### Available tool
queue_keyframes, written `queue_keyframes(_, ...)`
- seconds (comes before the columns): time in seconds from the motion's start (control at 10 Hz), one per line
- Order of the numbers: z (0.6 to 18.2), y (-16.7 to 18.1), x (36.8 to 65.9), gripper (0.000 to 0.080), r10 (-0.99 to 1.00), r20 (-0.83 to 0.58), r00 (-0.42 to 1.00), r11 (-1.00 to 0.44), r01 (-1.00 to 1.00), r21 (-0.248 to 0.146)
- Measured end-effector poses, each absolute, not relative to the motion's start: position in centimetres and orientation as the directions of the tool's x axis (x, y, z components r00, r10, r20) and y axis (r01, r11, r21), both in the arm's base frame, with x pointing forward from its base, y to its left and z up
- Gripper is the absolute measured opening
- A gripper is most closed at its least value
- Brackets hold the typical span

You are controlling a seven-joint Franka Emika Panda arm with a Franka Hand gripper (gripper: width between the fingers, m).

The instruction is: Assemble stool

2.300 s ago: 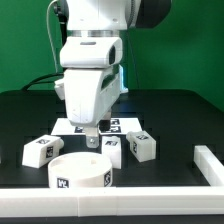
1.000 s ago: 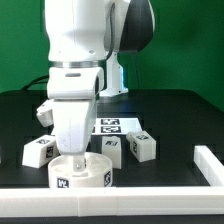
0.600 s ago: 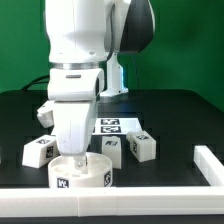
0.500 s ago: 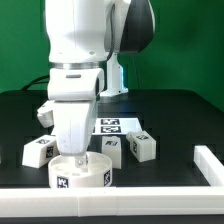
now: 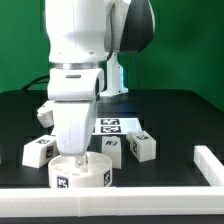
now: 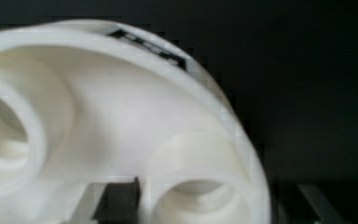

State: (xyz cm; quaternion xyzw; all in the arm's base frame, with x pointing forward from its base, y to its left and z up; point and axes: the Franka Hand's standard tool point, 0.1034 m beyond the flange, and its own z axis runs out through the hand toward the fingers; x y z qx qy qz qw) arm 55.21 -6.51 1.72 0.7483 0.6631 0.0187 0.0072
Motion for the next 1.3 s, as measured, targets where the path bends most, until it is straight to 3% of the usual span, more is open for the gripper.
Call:
queue_keyframes(0.2, 1.7, -6.4, 55.2, 0.0320, 0.992, 0.019, 0.121, -0.122, 0.992, 0.035)
queue_keyframes(0.6, 1.8, -2.5, 58.0, 0.0320, 0.992, 0.032, 0.126, -0.127, 0.991, 0.052)
queue_keyframes(1.3, 1.8, 6.1, 59.0, 0.0321, 0.946, 0.054, 0.318, -0.320, 0.947, 0.035)
